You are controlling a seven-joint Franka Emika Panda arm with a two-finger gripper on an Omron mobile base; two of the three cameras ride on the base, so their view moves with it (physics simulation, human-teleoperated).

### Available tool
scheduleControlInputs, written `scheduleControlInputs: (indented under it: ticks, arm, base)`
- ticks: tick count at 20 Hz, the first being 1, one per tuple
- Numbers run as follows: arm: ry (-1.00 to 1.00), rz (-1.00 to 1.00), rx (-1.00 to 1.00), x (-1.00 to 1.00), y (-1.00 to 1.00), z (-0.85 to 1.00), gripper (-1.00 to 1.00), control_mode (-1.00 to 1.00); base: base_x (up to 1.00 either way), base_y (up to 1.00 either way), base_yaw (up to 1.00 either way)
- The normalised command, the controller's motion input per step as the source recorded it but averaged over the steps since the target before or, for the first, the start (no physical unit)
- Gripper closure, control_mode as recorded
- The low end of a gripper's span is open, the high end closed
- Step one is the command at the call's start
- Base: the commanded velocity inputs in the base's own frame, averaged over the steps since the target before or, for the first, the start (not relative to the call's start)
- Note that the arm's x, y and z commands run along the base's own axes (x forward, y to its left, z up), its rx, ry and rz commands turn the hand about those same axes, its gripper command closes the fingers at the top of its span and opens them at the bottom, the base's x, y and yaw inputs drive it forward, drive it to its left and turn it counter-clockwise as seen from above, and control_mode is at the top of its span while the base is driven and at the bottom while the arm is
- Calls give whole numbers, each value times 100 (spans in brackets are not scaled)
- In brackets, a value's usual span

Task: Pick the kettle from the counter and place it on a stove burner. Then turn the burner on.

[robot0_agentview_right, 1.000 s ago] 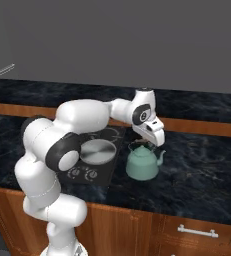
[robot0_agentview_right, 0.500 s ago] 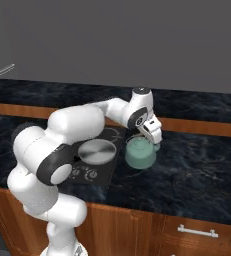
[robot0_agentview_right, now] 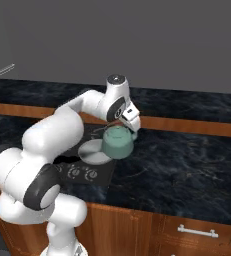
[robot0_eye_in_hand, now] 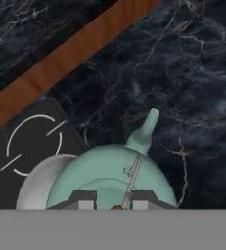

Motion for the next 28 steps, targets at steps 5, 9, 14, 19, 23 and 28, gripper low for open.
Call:
scheduleControlInputs:
  ticks: [5, 9, 14, 19, 23, 28]
  arm:
    - [0, 6, -6, 0, 100, 99, 100, -100]
    - [0, 3, -4, 11, 100, 56, 100, -100]
    - [0, 4, 0, 18, 100, 1, 100, -100]
    - [0, 4, 0, 14, 100, 0, 100, -100]
    - [0, 3, 0, 12, 100, 0, 100, -100]
    - [0, 2, 0, 15, 93, -15, 100, -100]
  base:
    - [0, 0, 0]
    - [0, 0, 0]
    - [0, 0, 0]
    - [0, 0, 0]
    - [0, 0, 0]
    - [0, 0, 0]
